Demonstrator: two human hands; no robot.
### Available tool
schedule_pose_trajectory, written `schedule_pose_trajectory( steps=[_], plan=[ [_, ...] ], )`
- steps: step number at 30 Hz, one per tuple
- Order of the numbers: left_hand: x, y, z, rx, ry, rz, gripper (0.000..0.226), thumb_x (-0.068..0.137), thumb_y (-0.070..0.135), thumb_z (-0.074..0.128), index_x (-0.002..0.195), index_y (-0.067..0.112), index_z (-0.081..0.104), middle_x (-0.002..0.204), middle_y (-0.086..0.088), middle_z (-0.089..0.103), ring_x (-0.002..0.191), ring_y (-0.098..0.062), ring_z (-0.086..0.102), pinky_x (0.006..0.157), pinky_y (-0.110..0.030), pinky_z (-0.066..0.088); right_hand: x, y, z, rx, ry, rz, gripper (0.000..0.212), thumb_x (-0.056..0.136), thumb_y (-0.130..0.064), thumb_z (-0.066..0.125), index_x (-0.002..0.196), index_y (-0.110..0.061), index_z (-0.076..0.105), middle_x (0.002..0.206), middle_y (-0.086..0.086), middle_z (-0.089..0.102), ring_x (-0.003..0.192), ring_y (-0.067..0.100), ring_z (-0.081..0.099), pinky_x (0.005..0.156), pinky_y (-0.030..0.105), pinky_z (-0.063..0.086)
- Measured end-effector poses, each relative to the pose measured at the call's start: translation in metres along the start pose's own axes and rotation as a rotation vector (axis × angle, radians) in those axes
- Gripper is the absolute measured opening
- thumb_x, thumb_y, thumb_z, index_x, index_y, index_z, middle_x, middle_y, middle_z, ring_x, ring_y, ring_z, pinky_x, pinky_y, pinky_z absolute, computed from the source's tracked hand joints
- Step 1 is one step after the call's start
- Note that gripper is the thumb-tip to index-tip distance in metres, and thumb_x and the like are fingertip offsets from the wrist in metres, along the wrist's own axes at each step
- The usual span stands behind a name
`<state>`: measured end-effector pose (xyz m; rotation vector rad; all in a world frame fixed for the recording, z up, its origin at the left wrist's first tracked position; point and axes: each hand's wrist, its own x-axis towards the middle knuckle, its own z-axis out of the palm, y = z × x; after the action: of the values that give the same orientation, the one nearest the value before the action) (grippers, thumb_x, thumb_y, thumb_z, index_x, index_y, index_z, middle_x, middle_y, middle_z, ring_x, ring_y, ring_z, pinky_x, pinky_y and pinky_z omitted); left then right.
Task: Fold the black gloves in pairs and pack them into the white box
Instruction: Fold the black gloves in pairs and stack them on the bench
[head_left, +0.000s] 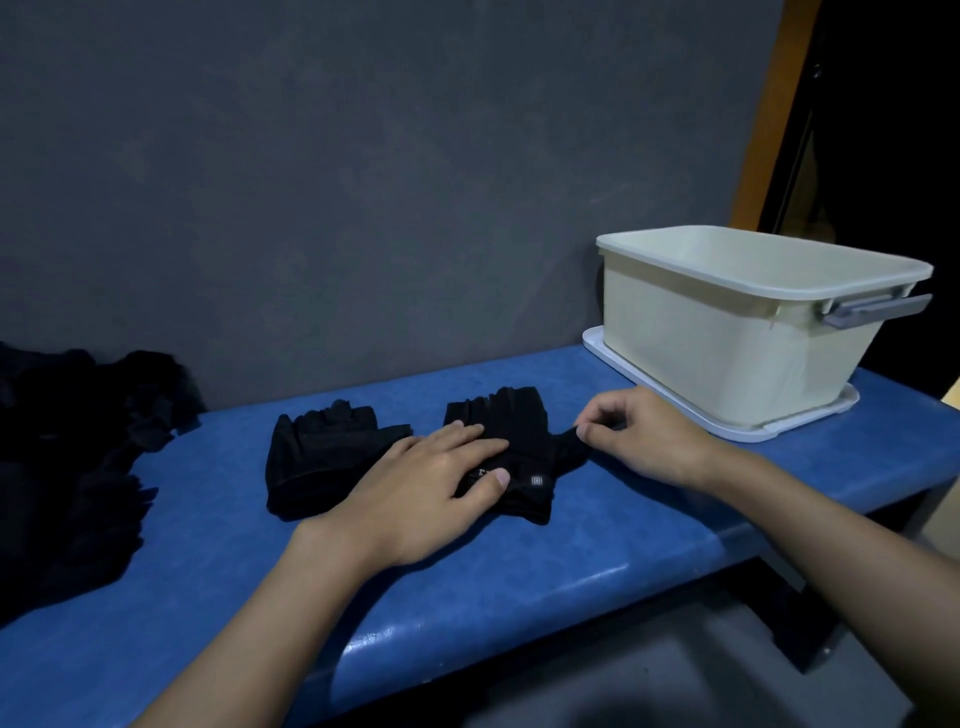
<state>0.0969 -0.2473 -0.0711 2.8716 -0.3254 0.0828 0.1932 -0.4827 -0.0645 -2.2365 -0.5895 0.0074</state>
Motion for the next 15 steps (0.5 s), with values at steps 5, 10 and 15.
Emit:
schedule_pose_trajectory(
  steps=[5,10,15],
  plan=[
    [-0.001,-0.001,0.001,0.001,-0.002,-0.001,0.056,0.099,0.062,0.025,0.152,0.043,0.031,0.163,0.016,0.019,0.151,-0.001,0.006,0.123,-0.037,0.01,0.001,0.0,0.002,-0.122,-0.019,0.042,0.013,0.09,-0.012,0.062,0.079,-0.016,0.067,0.083,-0.003,0.07,0.08,0.011,0.064,0.077,0.025,0.052],
    [0.003,-0.001,0.002,0.006,0.016,0.001,0.056,0.1,0.061,0.027,0.152,0.041,0.032,0.164,0.014,0.021,0.151,-0.004,0.008,0.122,-0.037,0.013,-0.006,-0.02,0.015,-0.056,0.126,-0.17,0.02,0.092,-0.013,0.058,0.108,-0.02,0.066,0.113,-0.011,0.063,0.107,0.002,0.055,0.09,0.007,0.038],
    [0.005,-0.002,0.002,0.011,0.026,-0.013,0.059,0.099,0.061,0.029,0.153,0.037,0.03,0.165,0.012,0.018,0.152,-0.004,0.007,0.122,-0.036,0.014,-0.009,-0.031,0.035,-0.249,-0.1,-0.224,0.043,0.097,-0.035,0.053,0.136,-0.019,0.054,0.143,-0.003,0.051,0.134,0.009,0.042,0.111,0.02,0.029]
  ],
)
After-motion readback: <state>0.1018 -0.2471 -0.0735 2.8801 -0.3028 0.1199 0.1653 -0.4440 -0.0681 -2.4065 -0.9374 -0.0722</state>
